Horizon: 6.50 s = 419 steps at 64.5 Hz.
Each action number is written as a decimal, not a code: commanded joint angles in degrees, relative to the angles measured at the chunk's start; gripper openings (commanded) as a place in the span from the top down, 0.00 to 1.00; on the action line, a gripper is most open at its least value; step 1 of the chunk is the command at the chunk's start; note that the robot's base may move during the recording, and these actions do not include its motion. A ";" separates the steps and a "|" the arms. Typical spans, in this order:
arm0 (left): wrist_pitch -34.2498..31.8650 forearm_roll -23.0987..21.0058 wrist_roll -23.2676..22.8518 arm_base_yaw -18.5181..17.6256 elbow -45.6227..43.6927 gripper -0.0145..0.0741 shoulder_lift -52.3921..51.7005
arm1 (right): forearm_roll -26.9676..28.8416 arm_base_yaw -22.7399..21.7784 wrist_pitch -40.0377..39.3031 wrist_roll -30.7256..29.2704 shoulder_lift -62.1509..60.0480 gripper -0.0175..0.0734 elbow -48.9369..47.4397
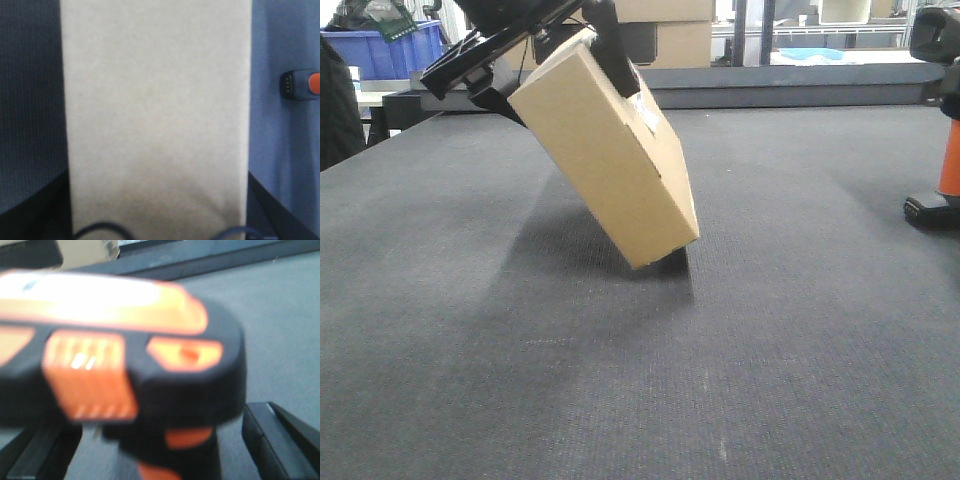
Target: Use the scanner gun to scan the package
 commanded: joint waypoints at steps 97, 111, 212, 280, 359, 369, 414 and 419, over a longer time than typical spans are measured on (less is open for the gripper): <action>0.77 -5.34 0.03 -0.26 -0.43 0.96 -0.26 | 2.78 0.11 3.16 -32.47 -7.78 0.99 -6.27; 0.77 -5.34 0.03 -0.26 -0.43 0.96 -0.26 | 3.57 0.11 0.93 -10.72 -5.89 0.99 -6.12; 0.16 -3.02 0.03 -0.26 -0.43 0.96 -0.26 | 3.57 0.11 5.19 -7.05 1.14 0.18 -6.11; 14.02 26.22 9.04 22.58 -0.32 0.96 -9.51 | -2.95 0.11 16.56 -7.05 -22.48 0.18 10.72; 18.72 32.32 2.36 15.16 -0.56 0.19 -4.42 | -3.41 0.11 18.21 -7.05 -23.66 0.18 10.72; 18.62 32.70 2.36 15.16 -1.15 0.19 -7.30 | -3.41 0.11 18.21 -7.05 -23.66 0.18 10.72; 3.24 27.71 3.37 20.78 20.40 0.96 -34.02 | -3.41 0.11 37.94 -7.05 -39.53 0.76 10.72; -1.31 25.05 5.82 23.88 25.02 0.96 -37.21 | -3.41 0.11 38.55 -7.05 -41.89 0.92 10.72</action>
